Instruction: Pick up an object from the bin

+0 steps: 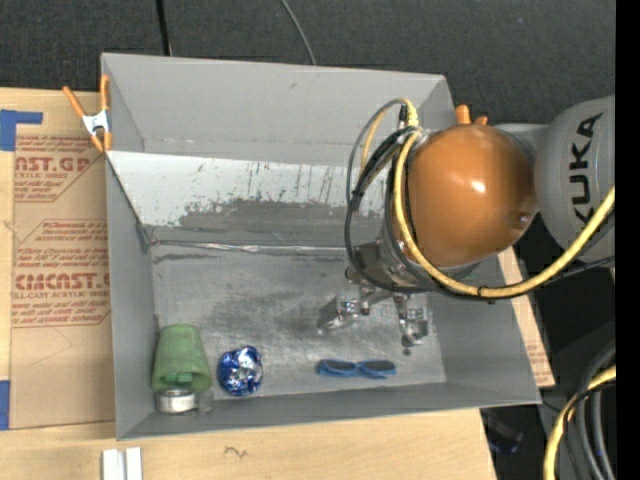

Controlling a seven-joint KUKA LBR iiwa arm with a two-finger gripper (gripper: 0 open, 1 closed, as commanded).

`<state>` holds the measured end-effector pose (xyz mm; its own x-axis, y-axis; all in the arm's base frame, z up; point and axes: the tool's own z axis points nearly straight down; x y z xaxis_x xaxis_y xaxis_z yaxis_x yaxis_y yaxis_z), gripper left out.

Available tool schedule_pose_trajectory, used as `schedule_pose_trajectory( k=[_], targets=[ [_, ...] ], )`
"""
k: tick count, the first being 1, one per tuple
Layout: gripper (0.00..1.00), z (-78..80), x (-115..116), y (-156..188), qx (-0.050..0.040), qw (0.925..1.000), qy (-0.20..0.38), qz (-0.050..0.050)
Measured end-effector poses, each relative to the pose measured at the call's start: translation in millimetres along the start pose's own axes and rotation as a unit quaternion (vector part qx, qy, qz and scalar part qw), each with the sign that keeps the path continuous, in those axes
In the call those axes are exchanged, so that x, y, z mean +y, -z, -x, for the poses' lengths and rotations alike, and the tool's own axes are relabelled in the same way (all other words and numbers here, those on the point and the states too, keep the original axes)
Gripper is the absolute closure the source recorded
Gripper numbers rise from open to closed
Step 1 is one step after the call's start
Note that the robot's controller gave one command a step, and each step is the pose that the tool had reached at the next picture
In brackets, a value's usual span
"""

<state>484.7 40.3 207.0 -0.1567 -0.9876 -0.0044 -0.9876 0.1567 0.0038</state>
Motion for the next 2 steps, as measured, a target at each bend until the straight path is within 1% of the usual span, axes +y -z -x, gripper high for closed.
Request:
schedule_pose_trajectory(
  k=[1, 2],
  targets=[
    [0.00, 133.3, 10, -63, -0.0005, 0.9946, -0.104, 0.000],
    [0.00, 152.3, 4, -117, 0.0026, 0.9867, 0.163, -0.001]
  ],
)
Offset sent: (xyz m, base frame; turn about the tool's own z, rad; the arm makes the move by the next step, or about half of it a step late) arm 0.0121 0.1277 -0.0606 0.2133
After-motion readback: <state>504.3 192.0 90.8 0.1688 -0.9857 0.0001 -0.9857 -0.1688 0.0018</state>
